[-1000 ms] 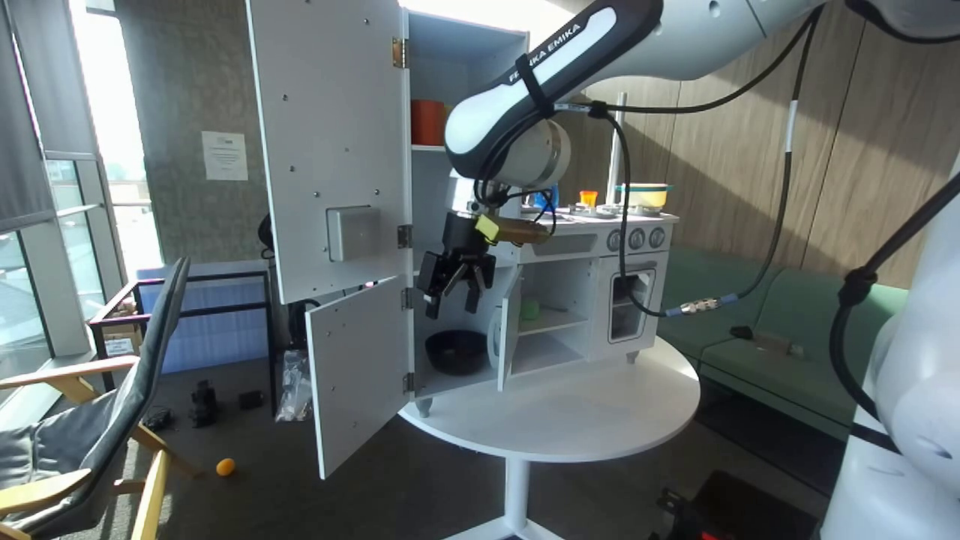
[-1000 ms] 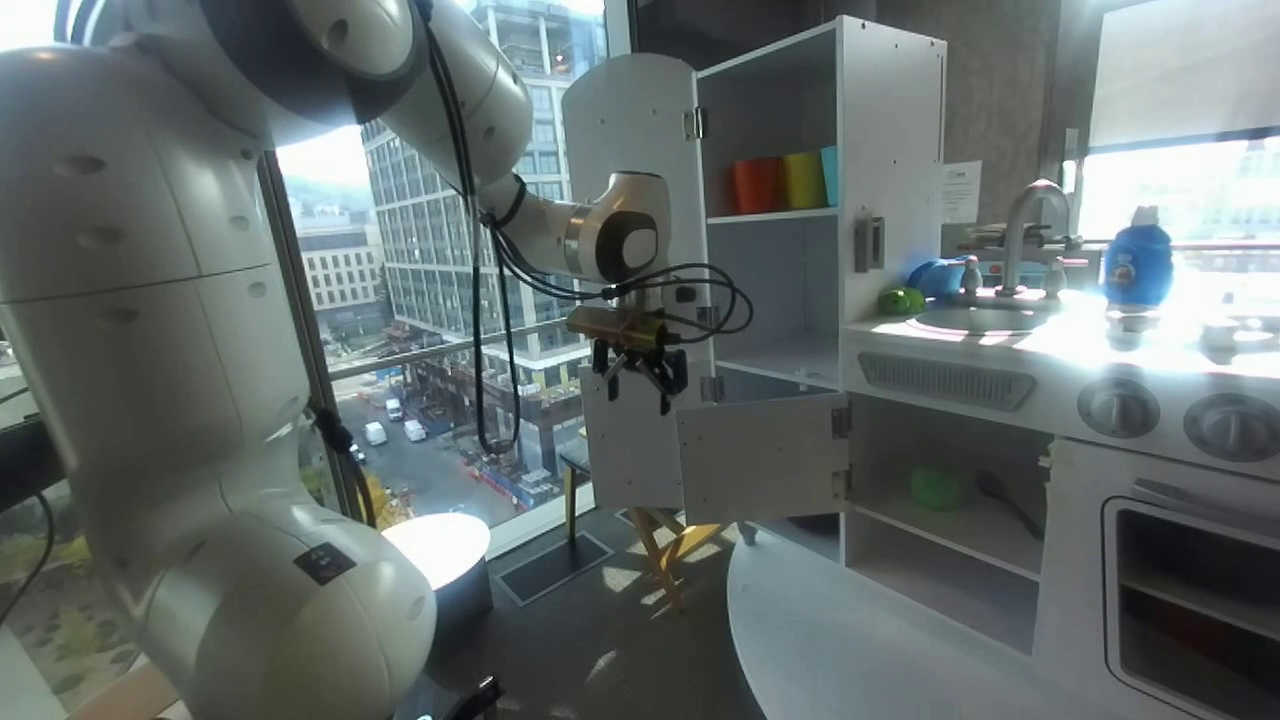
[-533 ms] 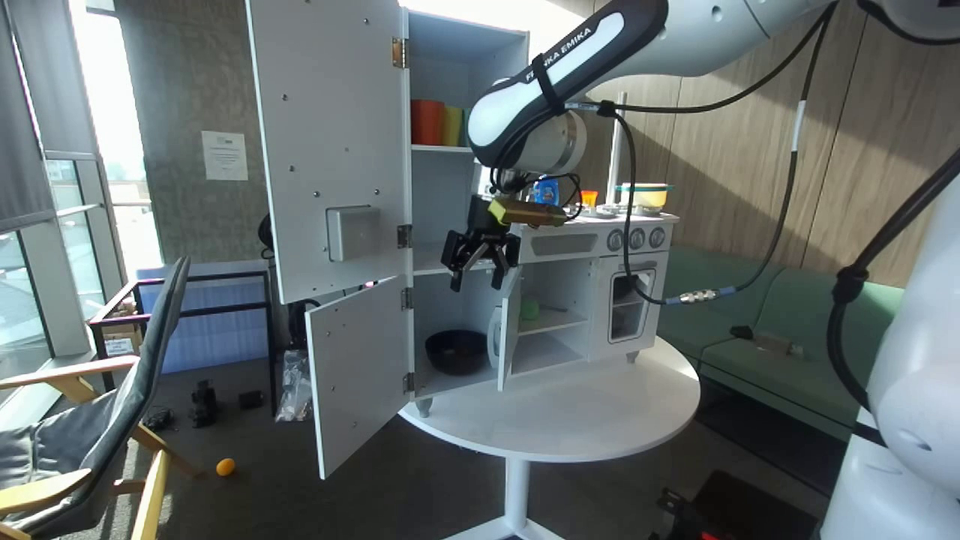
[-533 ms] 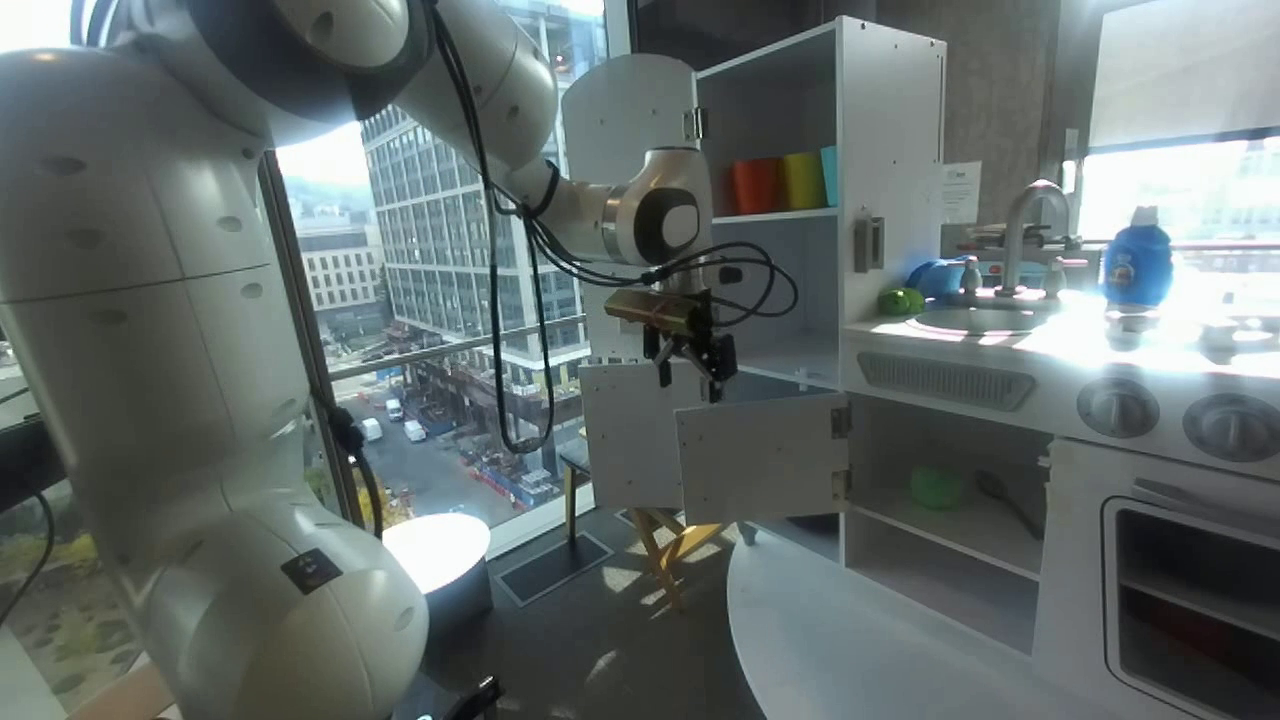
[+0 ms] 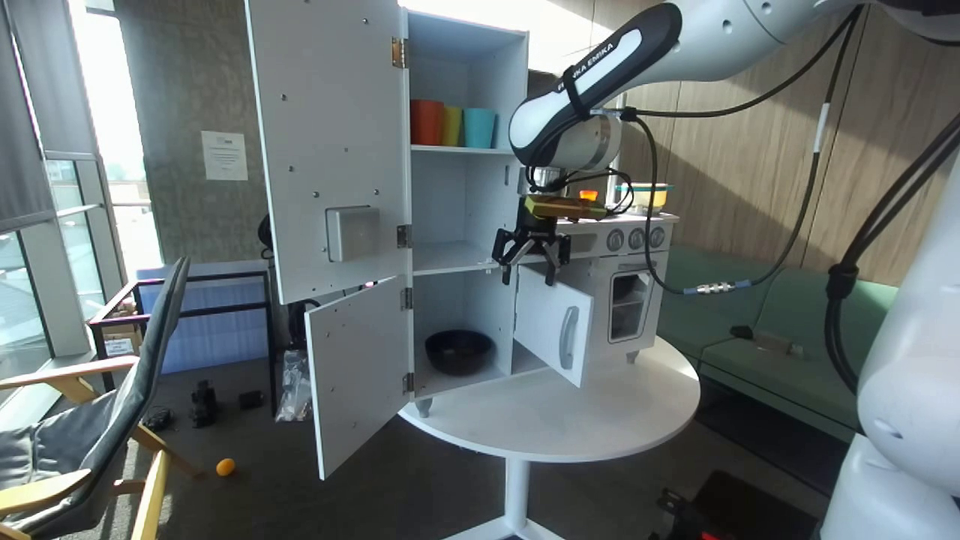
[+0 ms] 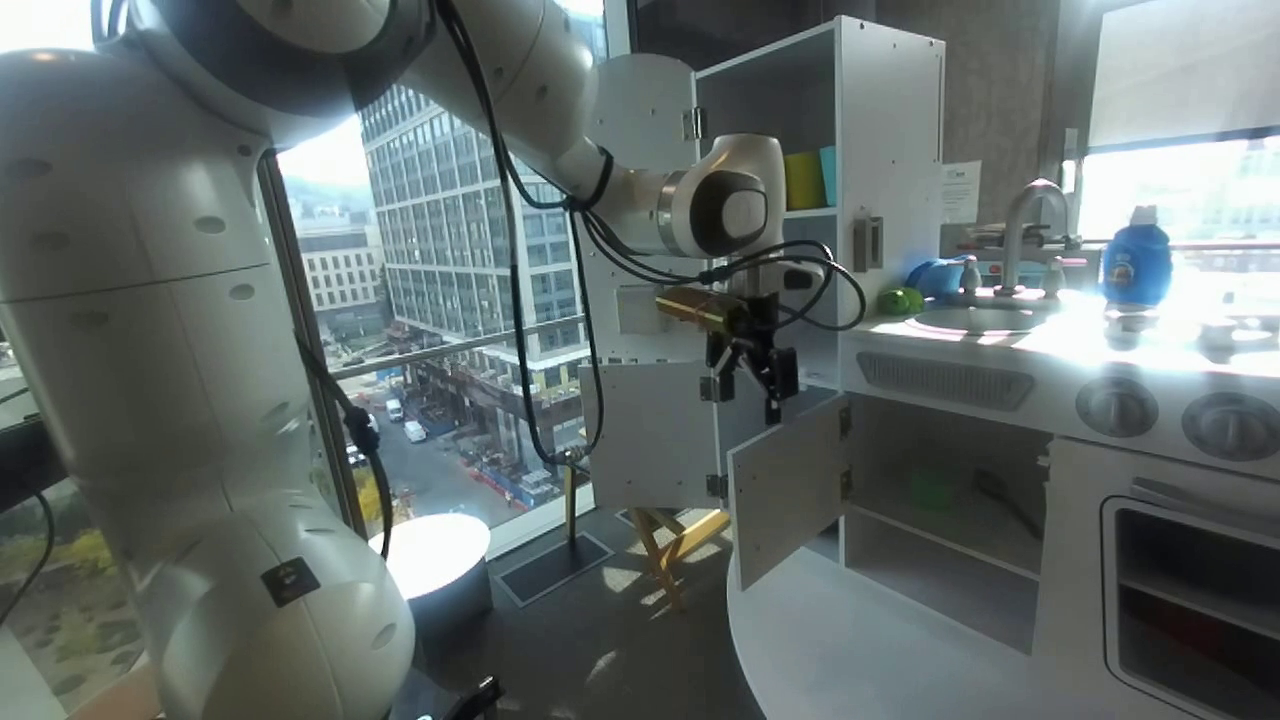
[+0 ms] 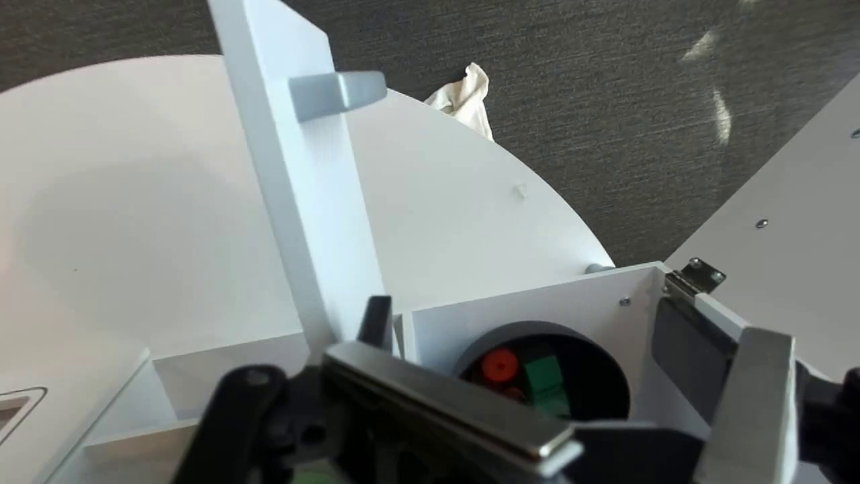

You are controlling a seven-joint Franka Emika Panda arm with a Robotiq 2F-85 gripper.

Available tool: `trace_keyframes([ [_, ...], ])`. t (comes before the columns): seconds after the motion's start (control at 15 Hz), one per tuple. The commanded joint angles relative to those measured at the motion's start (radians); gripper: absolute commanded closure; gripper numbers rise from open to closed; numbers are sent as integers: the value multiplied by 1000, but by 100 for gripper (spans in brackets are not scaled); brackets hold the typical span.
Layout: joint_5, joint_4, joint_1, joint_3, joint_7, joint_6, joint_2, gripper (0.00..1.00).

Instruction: Close all the cabinet doors

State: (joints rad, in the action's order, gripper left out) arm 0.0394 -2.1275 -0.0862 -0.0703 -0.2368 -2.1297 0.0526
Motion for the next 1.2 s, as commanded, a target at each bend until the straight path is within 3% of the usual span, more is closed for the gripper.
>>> trace_keyframes([
  [0.0,-123,27,-23,-11,-164,34,15,0],
  [0.4,-162,37,-60,-44,-314,97,-38,0],
  [0.6,-350,21,-67,-48,-490,41,-27,0],
  [1.13,-785,57,-46,-41,-906,175,-99,0],
])
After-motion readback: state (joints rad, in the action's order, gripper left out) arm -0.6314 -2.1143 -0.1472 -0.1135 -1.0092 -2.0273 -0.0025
